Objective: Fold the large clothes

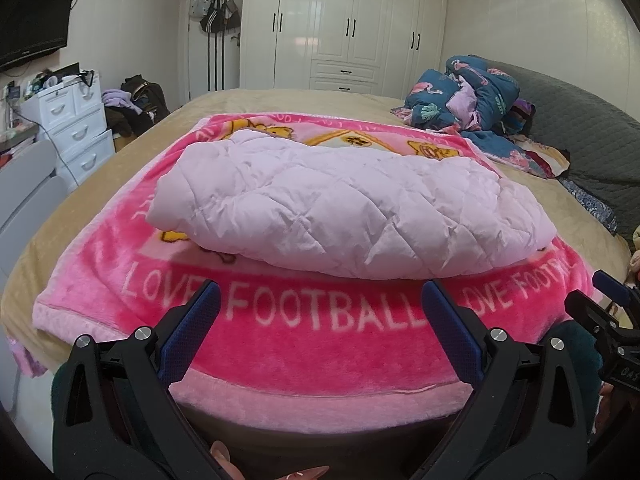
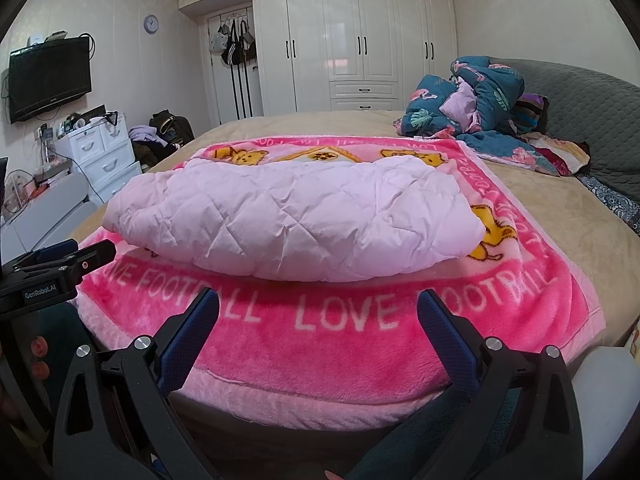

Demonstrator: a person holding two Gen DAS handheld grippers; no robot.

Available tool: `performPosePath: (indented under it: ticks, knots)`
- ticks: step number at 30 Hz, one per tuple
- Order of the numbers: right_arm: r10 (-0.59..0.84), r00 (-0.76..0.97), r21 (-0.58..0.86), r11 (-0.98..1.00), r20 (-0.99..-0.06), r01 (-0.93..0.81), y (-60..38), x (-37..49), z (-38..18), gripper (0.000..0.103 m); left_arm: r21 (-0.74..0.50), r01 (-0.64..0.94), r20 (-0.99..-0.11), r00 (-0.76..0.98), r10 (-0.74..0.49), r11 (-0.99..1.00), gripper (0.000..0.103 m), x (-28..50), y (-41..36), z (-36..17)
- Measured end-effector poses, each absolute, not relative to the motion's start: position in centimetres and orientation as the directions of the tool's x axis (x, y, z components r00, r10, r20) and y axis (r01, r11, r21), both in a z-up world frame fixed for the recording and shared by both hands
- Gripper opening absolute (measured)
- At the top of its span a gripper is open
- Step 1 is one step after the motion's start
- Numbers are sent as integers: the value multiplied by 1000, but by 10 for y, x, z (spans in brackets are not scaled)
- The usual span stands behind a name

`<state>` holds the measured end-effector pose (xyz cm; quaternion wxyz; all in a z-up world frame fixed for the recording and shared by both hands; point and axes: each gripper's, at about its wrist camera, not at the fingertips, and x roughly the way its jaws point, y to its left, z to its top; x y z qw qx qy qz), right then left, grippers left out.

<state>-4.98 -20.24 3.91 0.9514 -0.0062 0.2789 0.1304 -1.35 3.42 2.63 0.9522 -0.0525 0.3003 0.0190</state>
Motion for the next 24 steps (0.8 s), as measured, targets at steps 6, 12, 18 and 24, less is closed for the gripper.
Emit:
performPosePath:
  ticks: [6,12,18,24]
  knots:
    - [237,808,54,968,-540,-247,-201,-49,37,99,-60,-79,-589,808,29,995,94,-15,39,22]
    - [216,809,47,973,-547,-228,-204,-46,32,99,-58,-103,-621,782,45,993,94,-11,49,16]
    - [40,849,68,998,-526,-4,-281,-39,27,99,-90,-226,-657,745,112,970,94,12,113,12]
    - [-402,675,19,852,-619,524,-465,-33,-14,99,11,-551,-663,620,419,834,94,49,274,15]
